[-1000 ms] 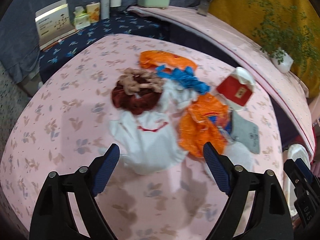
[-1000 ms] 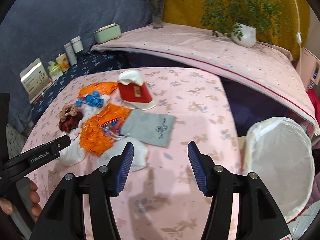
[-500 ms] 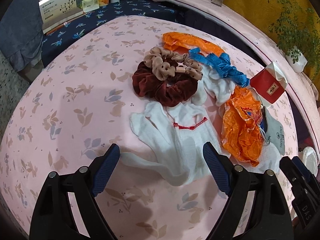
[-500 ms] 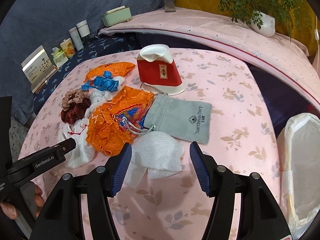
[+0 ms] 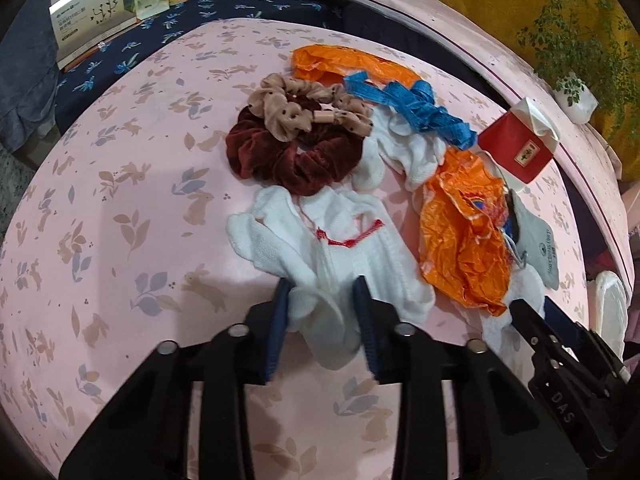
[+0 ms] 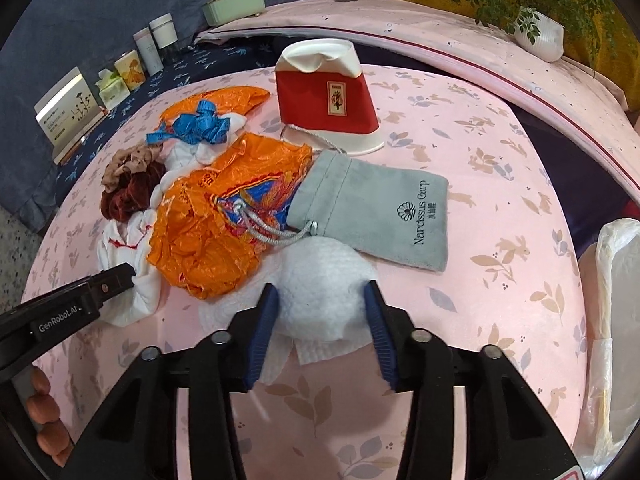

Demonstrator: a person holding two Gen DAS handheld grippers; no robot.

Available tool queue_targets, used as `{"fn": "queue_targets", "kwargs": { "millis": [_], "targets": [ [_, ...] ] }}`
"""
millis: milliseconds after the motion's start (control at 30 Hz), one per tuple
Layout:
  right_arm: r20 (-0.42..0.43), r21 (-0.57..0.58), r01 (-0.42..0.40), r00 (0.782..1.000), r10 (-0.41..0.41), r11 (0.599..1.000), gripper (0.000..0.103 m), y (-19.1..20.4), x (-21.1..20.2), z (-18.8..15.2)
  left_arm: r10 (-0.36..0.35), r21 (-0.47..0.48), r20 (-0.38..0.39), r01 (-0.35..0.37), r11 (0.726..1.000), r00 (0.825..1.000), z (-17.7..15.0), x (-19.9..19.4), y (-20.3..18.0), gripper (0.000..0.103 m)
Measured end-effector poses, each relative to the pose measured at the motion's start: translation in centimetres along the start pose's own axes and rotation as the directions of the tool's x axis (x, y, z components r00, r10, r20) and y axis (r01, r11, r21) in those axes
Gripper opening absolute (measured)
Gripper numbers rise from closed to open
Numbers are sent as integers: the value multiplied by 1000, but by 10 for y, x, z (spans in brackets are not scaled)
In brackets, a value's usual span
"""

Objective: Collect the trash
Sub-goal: 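Grasp the white glove with the left gripper while the right grasps the white tissue, then carry the glove and tissue over the bin and release both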

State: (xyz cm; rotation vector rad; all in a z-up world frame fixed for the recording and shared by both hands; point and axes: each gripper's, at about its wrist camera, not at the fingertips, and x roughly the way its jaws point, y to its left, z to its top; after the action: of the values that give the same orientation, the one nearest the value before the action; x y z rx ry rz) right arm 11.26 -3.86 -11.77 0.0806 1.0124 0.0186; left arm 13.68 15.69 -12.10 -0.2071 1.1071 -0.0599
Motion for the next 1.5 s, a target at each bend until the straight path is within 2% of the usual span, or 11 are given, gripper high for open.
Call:
{"fn": "queue_targets", "kwargs": {
  "millis": [133,267,467,800,1100,1500],
  "targets": [
    [-7,-35,-9,1000,8,999,13,4,-4,-3,-17,-2,-3,17,1000,1000,-4,-5,-4,15],
    [11,-34,-20,1000,20,999,11,3,-17,-4,-27,15,20,27,1000,999,-7,-18,-11,14],
    [82,-3,-37,996,37,999,11,-7,-51,1,-72,55,66,68,996,995,-8,-47,-30,14],
    [231,85,-23,973,3,996,11,-50,-114,14,-176,168,123,154,974,977,-7,-91,-87,14],
    [318,180,17,945,-74,984,11,-102,-154,10,-271,293,139,222,930,953,-15,-118,-153,14],
    [344,345,95,913,-220,934,11,-189,-189,-19,-385,457,80,310,834,919,-40,-133,-258,14]
  ]
}}
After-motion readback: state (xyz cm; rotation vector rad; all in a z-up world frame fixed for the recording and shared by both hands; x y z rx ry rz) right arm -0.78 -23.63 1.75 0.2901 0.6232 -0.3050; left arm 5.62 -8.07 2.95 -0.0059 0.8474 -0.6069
